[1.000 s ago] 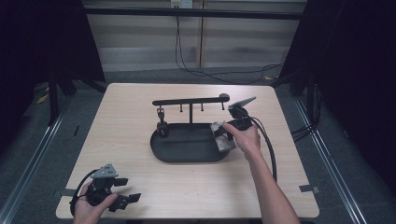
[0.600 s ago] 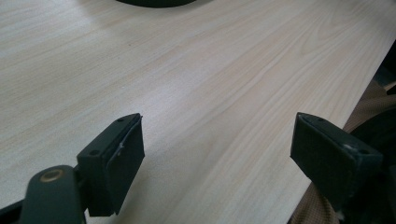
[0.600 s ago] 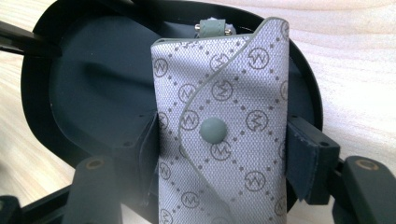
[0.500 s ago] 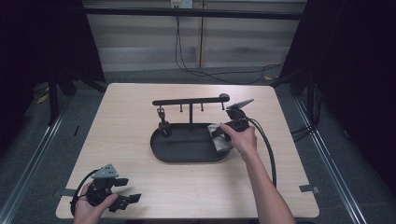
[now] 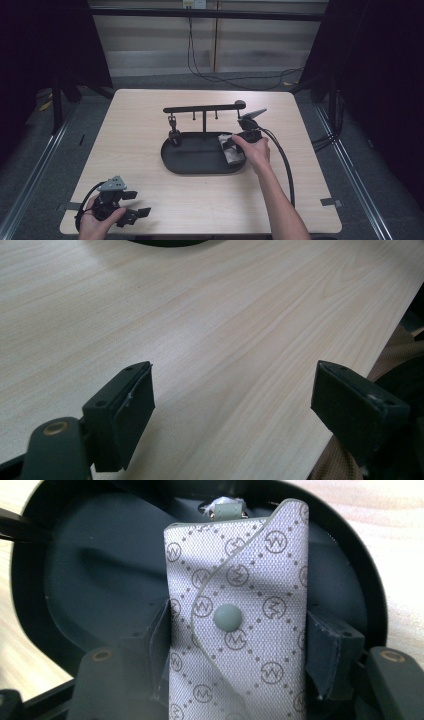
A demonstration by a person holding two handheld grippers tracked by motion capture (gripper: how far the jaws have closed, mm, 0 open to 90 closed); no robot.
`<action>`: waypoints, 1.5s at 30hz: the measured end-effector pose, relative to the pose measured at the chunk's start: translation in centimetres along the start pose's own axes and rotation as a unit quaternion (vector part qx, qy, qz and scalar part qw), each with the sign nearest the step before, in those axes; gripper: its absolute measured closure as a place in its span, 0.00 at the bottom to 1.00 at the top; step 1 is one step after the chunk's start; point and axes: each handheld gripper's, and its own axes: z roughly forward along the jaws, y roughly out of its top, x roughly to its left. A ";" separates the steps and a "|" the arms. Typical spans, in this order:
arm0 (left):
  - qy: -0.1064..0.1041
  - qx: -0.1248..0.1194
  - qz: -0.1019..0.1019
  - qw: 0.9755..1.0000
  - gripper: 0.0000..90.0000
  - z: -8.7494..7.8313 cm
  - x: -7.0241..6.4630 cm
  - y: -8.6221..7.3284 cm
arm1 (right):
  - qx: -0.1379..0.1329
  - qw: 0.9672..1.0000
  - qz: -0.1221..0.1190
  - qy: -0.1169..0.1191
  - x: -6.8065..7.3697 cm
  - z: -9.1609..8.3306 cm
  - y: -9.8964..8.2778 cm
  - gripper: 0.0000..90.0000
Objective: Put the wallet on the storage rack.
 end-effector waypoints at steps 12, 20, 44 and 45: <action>0.000 -0.001 -0.003 1.000 0.19 0.0 0.0 0.0 | -0.004 1.000 -0.002 0.007 -0.3 0.5 -0.4 0.40; -0.001 -0.016 -0.009 1.000 0.19 -0.1 0.0 -0.1 | -0.027 0.999 -0.016 0.009 -0.1 -0.9 -0.6 0.37; 0.005 -0.037 -0.046 0.998 0.23 -0.5 0.3 -0.1 | -0.120 0.988 -0.093 -0.031 -0.9 -6.6 -5.3 0.32; 0.003 -0.034 -0.044 0.998 0.23 -0.4 0.3 -0.1 | -0.122 0.987 -0.095 -0.034 -1.0 -6.7 -5.7 0.32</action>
